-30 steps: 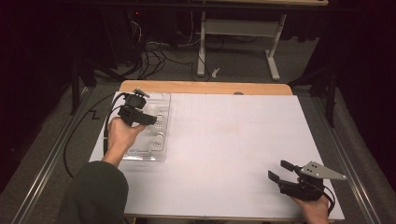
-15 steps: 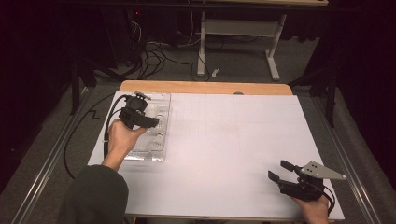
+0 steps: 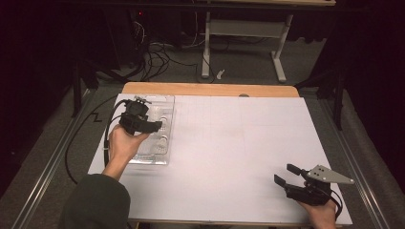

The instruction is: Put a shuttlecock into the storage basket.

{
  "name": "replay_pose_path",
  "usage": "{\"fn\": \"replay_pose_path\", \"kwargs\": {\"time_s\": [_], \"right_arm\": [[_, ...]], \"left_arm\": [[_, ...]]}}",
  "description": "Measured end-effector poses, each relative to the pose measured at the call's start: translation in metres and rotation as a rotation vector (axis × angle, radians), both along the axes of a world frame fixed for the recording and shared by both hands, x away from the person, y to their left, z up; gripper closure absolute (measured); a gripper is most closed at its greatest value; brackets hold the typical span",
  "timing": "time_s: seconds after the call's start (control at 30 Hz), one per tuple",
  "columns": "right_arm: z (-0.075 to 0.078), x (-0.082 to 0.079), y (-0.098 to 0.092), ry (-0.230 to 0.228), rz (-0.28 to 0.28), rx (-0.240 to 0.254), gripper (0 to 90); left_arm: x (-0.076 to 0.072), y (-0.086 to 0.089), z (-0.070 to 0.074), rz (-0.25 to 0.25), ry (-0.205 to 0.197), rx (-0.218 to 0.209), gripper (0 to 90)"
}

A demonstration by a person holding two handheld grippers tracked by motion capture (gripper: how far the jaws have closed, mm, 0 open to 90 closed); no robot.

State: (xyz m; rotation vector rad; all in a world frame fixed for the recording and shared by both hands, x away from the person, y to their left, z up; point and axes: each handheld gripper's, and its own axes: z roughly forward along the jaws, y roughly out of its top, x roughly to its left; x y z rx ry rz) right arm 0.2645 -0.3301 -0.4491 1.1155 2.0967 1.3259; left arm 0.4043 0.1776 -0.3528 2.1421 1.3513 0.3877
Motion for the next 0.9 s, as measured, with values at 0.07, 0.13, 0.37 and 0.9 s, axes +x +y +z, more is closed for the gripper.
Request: {"fn": "replay_pose_path", "kwargs": {"time_s": [0.07, 0.13, 0.37, 0.9], "right_arm": [[0.0, 0.0, 0.0, 0.0, 0.0, 0.0, 32.3], [0.0, 0.0, 0.0, 0.0, -0.001, 0.001, 32.3], [0.0, 0.0, 0.0, 0.0, -0.001, 0.001, 32.3], [0.0, 0.0, 0.0, -0.001, 0.0, 0.0, 32.3]], "left_arm": [[-0.001, 0.0, 0.0, 0.001, -0.005, -0.004, 40.7], [-0.002, -0.001, 0.0, 0.004, -0.021, -0.007, 39.7], [-0.009, 0.001, -0.003, 0.001, -0.065, -0.042, 39.1], [-0.022, 0.007, -0.006, 0.035, -0.163, -0.112, 39.0]]}}
